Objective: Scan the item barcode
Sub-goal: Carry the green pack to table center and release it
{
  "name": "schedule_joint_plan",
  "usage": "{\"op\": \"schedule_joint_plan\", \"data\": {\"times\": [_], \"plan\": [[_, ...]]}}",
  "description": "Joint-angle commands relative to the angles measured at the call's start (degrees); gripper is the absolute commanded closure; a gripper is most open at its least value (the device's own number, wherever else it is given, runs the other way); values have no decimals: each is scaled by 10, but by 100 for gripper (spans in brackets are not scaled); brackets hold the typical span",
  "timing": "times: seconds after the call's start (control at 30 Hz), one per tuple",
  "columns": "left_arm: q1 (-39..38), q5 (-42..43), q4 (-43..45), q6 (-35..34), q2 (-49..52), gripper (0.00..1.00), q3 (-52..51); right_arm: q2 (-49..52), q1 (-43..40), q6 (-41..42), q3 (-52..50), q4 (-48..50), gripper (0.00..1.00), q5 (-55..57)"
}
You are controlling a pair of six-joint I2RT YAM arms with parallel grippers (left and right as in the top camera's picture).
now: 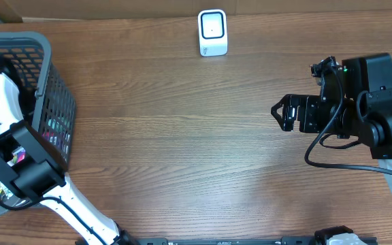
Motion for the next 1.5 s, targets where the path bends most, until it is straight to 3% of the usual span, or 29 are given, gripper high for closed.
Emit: {"op": "schedule_joint_plan", "data": {"times": [0.0, 0.17, 0.27, 0.37, 0.5, 0.7, 0.87, 1.1, 1.13, 1.2, 1.3, 1.37, 1.47], "plan": [[-3, -6, -32, 38, -81, 96, 100, -3, 2, 1, 13, 3, 0, 1], [-16, -2, -96, 69, -193, 96, 201, -3, 2, 1, 13, 3, 0, 1], [-41, 21, -100, 79, -257, 96, 209, -3, 2, 1, 13, 4, 0, 1], [-110, 84, -106, 112, -285, 96, 208, -2, 2, 1, 13, 10, 0, 1], [-238, 195, -104, 166, -268, 96, 157, -2, 2, 1, 13, 5, 0, 1], [-398, 236, -14, 167, -213, 96, 7, -2, 2, 1, 13, 8, 0, 6], [-489, 323, 81, 140, -139, 96, -76, -2, 2, 1, 13, 9, 0, 12], [-582, 381, 156, 102, -44, 95, -85, -2, 2, 1, 13, 7, 0, 12], [-591, 383, 164, 100, -41, 87, -85, -2, 2, 1, 13, 7, 0, 12], [-610, 381, 173, 99, -40, 55, -84, -2, 2, 1, 13, 7, 0, 12], [-632, 370, 174, 98, -43, 29, -83, -2, 2, 1, 13, 7, 0, 12], [-639, 369, 165, 99, -44, 23, -67, -2, 2, 1, 13, 7, 0, 12], [-623, 341, 111, 99, -48, 26, -7, -2, 2, 1, 13, 7, 0, 12]]}}
